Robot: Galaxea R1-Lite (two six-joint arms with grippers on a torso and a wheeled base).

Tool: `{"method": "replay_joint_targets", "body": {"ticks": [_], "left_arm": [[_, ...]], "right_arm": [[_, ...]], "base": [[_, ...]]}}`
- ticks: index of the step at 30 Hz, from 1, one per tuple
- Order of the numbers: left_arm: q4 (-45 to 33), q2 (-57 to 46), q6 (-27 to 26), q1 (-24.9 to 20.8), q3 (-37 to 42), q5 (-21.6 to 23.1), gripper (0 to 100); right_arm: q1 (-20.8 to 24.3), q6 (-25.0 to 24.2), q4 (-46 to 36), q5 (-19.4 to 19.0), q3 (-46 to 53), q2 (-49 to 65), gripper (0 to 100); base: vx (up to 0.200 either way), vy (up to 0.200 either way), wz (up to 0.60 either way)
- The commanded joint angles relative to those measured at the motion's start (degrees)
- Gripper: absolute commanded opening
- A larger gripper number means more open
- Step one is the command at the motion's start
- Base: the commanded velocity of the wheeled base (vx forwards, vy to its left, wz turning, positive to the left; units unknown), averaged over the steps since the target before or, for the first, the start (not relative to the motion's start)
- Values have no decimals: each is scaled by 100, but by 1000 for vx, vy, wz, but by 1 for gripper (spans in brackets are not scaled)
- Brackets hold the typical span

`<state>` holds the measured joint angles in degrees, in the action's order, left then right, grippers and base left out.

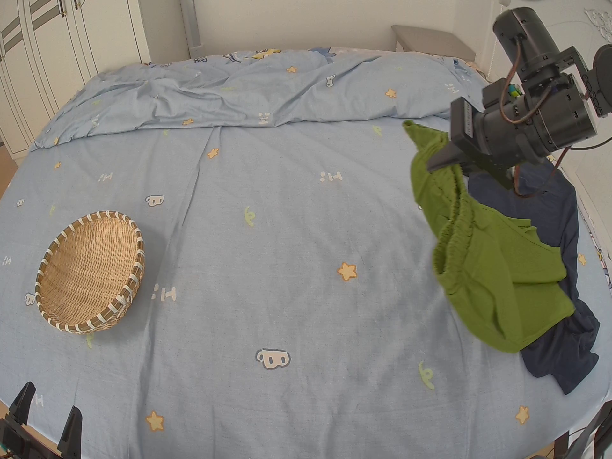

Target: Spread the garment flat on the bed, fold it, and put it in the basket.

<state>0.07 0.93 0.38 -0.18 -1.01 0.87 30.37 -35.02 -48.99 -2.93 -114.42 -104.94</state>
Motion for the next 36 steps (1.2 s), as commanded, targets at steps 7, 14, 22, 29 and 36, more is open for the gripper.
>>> {"method": "replay_joint_targets", "body": {"ticks": [7, 14, 22, 29, 36], "left_arm": [[10, -22, 6, 1, 101, 1, 100], [1, -14, 6, 1, 101, 1, 100], [1, -22, -3, 1, 101, -7, 100], [1, -22, 6, 1, 101, -7, 100], [10, -22, -3, 1, 101, 1, 100]], "right_arm": [[1753, -664, 1524, 618, 350, -1108, 0], [2149, -672, 1937, 758, 350, -1750, 0], [2184, -637, 1937, 758, 218, -2066, 100], [2210, -567, 1876, 758, 236, -2224, 100], [1463, -558, 1929, 486, 1326, -967, 100]], "base": [[0, 0, 0], [0, 0, 0], [0, 0, 0], [0, 0, 0], [0, 0, 0]]}}
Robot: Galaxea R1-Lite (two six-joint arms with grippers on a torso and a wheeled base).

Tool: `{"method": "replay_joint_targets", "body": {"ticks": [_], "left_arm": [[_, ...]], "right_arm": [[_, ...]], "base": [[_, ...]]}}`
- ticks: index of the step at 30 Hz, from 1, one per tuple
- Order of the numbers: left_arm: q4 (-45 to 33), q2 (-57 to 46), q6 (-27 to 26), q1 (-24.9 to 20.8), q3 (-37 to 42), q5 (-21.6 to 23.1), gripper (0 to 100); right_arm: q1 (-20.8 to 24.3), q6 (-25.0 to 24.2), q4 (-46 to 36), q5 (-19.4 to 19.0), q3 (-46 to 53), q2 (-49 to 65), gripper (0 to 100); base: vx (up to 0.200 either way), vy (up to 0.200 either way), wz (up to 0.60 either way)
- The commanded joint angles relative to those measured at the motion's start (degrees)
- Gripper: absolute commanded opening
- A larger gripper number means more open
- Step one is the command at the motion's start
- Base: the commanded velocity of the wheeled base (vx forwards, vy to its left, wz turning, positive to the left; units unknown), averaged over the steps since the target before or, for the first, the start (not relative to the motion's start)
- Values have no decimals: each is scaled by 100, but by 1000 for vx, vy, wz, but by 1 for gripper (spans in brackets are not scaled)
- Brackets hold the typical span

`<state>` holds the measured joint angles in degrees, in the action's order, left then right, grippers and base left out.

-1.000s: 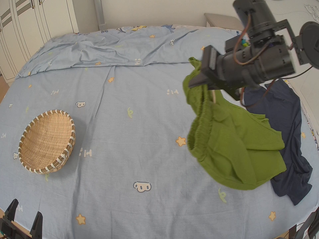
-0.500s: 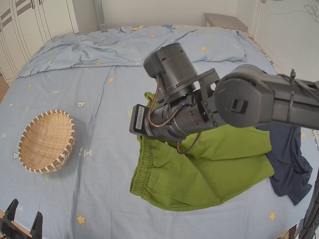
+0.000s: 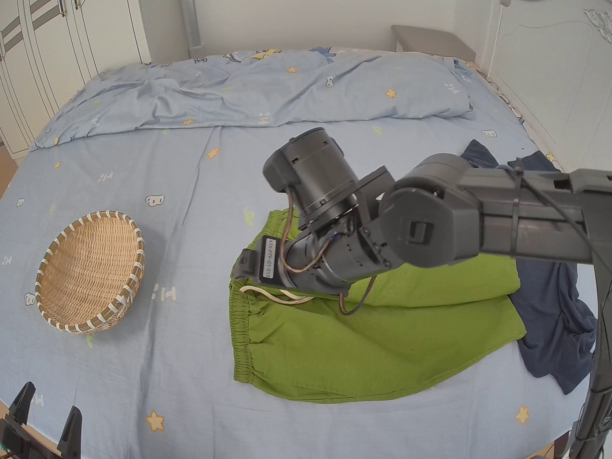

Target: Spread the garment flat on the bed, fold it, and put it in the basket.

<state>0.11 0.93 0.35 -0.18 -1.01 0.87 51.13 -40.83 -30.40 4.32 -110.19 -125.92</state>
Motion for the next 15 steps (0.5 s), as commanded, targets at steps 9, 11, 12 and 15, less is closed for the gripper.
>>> {"method": "replay_joint_targets", "body": {"ticks": [9, 11, 12, 15], "left_arm": [[7, -22, -44, 1, 101, 10, 100], [15, -22, -141, 1, 101, 36, 100], [15, -22, -141, 1, 101, 36, 100], [112, 13, -123, -17, -259, 80, 100]], "right_arm": [[-2388, 655, 579, -2787, 3126, 3381, 100], [-2924, 725, 1036, -3517, 4032, 4075, 100], [-2924, 725, 1036, -3517, 4032, 4075, 100], [-3276, 708, 1766, -3710, 4919, 4497, 100]], "base": [[0, 0, 0], [0, 0, 0], [0, 0, 0], [0, 0, 0]]}}
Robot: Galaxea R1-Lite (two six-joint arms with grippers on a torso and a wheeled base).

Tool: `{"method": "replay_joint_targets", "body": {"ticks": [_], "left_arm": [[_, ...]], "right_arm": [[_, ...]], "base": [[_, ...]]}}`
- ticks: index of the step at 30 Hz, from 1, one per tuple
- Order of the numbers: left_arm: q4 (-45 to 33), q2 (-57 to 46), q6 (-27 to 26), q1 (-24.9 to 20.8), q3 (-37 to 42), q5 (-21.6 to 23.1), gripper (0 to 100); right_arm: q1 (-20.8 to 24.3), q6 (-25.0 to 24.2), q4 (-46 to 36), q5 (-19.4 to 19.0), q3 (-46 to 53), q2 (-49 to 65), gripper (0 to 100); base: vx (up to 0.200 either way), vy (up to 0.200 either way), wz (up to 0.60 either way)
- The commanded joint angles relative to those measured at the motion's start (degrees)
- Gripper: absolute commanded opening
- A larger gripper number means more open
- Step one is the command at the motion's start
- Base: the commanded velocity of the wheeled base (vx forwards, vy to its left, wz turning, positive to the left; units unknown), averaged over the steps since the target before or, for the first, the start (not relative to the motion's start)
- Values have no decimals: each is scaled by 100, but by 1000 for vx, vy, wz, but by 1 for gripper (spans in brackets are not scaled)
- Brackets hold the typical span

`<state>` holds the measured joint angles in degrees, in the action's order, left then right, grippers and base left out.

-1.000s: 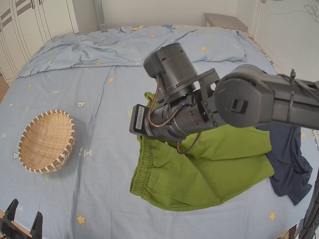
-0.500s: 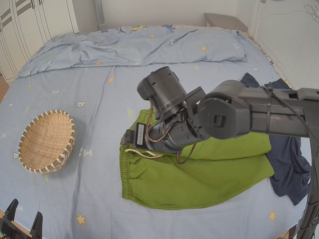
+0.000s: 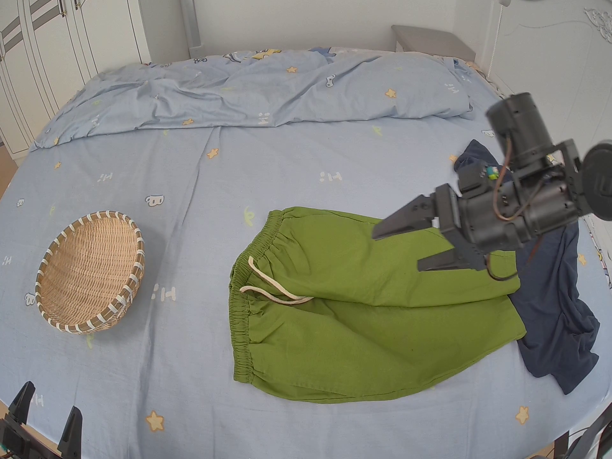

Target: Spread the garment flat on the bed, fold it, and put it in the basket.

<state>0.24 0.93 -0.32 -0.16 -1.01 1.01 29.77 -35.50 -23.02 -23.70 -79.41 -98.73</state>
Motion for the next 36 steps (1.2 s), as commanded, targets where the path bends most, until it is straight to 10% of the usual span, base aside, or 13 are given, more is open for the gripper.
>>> {"method": "replay_joint_targets", "body": {"ticks": [1, 5, 8, 18, 23, 28, 36], "left_arm": [[81, 66, 67, -63, -804, 66, 100], [-473, 839, 875, -327, -2193, 189, 100], [-1123, 2228, 1192, -740, -2632, 1077, 100], [661, 5937, 3205, -1408, -2070, 3485, 100], [2041, 7571, 2238, -1355, -1454, 4645, 100], [2691, 9320, 647, -1373, -1375, 4724, 100], [2718, 10287, 251, -1390, -1718, 4777, 100]], "right_arm": [[-1184, 175, 1221, -908, 2017, 1822, 100], [-1228, 131, 1598, -908, 2369, 1937, 100], [-1219, 157, 1704, -856, 2501, 1998, 100], [-1228, 254, 2381, -777, 2940, 1954, 100], [-1175, 280, 2442, -794, 3292, 1989, 100], [-1184, 544, 2486, -794, 3467, 1972, 100], [-1228, 746, 2486, -750, 3582, 1954, 100]], "base": [[0, 0, 0], [0, 0, 0], [0, 0, 0], [0, 0, 0], [0, 0, 0], [0, 0, 0], [0, 0, 0]]}}
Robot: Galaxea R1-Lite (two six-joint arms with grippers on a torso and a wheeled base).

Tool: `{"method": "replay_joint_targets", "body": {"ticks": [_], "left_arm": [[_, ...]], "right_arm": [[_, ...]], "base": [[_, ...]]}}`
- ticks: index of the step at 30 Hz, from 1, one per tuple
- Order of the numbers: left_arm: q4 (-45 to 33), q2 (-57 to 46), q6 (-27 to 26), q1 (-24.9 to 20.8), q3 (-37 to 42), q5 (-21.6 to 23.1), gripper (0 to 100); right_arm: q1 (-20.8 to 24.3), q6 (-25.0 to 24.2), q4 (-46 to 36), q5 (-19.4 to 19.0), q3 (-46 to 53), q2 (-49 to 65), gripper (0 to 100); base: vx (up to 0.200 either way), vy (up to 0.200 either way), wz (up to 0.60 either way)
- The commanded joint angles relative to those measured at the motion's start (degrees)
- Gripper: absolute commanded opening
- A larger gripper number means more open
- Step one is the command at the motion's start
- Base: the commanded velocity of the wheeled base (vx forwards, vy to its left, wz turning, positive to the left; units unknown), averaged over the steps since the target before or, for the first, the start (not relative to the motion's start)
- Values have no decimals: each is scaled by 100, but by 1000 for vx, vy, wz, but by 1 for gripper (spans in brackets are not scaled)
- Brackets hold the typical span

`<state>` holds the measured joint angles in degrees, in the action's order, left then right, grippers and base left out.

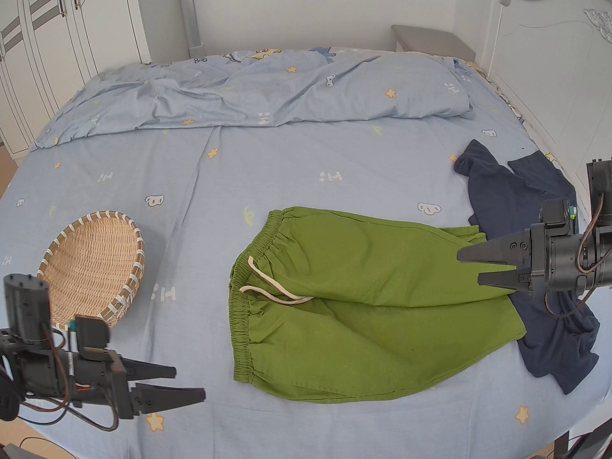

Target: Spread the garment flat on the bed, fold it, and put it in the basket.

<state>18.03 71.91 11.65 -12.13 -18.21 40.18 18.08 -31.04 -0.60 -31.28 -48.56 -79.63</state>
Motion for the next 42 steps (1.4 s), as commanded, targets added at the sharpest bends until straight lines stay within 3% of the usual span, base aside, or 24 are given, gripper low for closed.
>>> {"method": "replay_joint_targets", "body": {"ticks": [1, 12, 31, 42], "left_arm": [[948, 3277, -884, -167, -42, 886, 100], [1677, 3707, -497, -132, -473, 834, 100], [1695, 4173, -111, -132, -921, 834, 100], [1704, 4340, 522, -228, -1132, 886, 100]], "right_arm": [[-68, 300, 244, 8, 505, 53, 100], [-68, 300, 244, 8, 540, 79, 100], [-103, 291, 253, -1, 540, 79, 100], [-112, 282, 253, -1, 540, 53, 100]], "base": [[0, 0, 0], [0, 0, 0], [0, 0, 0], [0, 0, 0]]}}
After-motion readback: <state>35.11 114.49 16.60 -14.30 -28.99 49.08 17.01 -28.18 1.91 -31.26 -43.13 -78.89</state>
